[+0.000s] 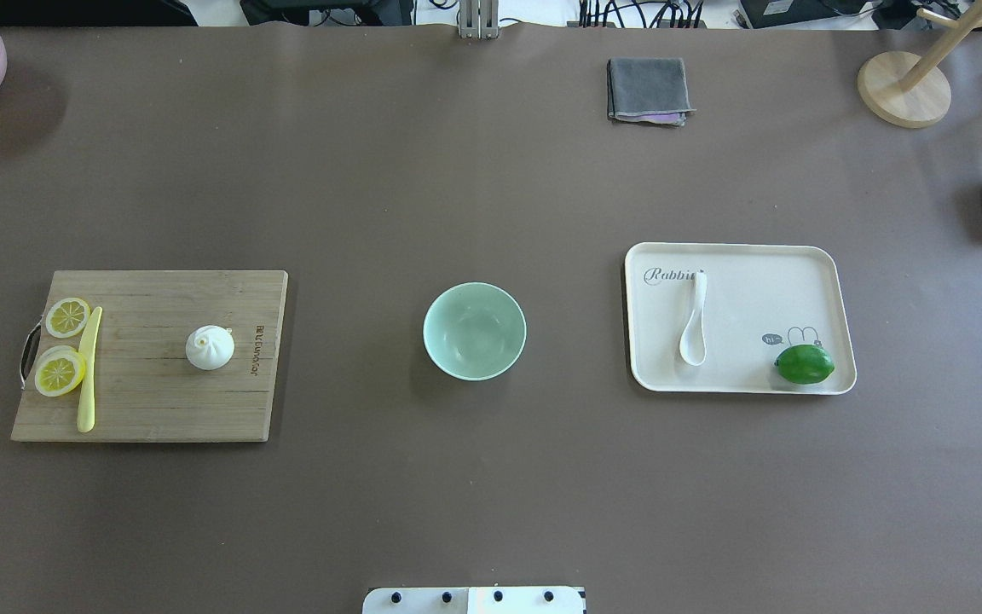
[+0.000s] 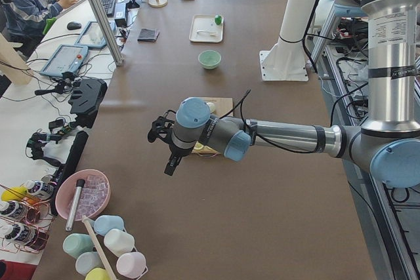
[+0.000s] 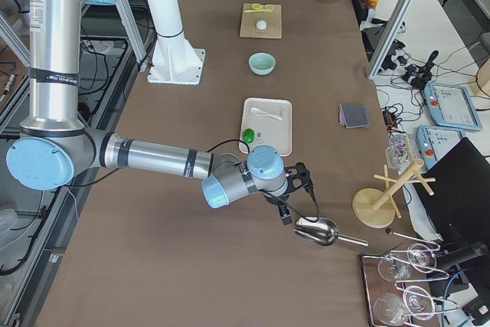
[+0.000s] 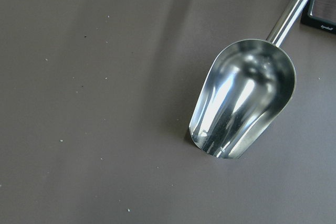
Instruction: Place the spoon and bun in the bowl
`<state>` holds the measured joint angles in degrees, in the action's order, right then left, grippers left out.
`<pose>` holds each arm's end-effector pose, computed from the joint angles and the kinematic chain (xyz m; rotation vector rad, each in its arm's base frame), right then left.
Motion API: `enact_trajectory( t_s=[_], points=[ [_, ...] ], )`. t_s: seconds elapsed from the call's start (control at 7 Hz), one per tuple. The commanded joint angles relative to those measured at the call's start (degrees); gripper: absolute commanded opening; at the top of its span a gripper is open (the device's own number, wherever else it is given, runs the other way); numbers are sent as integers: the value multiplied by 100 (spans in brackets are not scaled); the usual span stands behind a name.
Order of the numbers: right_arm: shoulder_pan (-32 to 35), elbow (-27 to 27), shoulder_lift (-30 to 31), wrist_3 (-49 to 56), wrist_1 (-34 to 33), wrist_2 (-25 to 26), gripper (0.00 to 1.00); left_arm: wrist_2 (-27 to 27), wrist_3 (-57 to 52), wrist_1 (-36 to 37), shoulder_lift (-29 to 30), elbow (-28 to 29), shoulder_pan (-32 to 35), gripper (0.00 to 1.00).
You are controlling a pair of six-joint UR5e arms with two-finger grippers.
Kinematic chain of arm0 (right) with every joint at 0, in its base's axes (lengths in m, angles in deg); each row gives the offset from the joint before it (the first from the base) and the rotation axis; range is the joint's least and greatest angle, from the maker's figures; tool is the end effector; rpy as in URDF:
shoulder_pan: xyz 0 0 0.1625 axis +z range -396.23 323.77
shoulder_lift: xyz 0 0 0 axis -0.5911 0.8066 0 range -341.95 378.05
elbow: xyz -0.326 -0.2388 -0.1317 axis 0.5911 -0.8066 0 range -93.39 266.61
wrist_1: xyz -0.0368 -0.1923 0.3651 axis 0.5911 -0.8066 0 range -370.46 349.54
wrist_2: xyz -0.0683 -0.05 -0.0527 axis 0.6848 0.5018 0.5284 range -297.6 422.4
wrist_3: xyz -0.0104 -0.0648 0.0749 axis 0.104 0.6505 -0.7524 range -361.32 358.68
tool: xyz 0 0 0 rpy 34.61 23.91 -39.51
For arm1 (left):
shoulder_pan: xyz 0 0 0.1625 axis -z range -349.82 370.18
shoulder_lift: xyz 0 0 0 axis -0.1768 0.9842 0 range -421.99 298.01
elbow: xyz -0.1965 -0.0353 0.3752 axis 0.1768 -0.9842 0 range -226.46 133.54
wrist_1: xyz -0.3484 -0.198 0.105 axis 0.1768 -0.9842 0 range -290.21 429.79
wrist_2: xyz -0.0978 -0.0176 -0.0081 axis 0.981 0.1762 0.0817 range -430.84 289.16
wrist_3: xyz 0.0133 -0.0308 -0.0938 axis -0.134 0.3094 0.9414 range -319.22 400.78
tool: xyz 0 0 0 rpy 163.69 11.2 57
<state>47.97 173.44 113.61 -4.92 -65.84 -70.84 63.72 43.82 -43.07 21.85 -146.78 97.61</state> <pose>0.0174 -0.4721 0.6668 0.3681 -0.7749 -0.2064 -0.0424 -0.4690 0.5745 0.4094 0.7839 0.1757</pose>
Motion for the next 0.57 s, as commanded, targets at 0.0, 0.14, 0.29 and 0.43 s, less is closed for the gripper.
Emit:
enact_trajectory(
  t_s=[0.0, 0.14, 0.29, 0.43],
  points=[
    [0, -9, 15, 0, 1, 9, 100, 9, 4, 9, 10, -23, -7, 98],
    [9, -9, 15, 0, 1, 9, 100, 0, -5, 0, -16, -5, 2, 98],
    [0, -9, 15, 0, -8, 17, 100, 61, -135, -104, -243, -49, 2, 98],
    [0, -9, 6, 0, -8, 26, 100, 61, -424, -349, -349, -75, 2, 98]
  ],
)
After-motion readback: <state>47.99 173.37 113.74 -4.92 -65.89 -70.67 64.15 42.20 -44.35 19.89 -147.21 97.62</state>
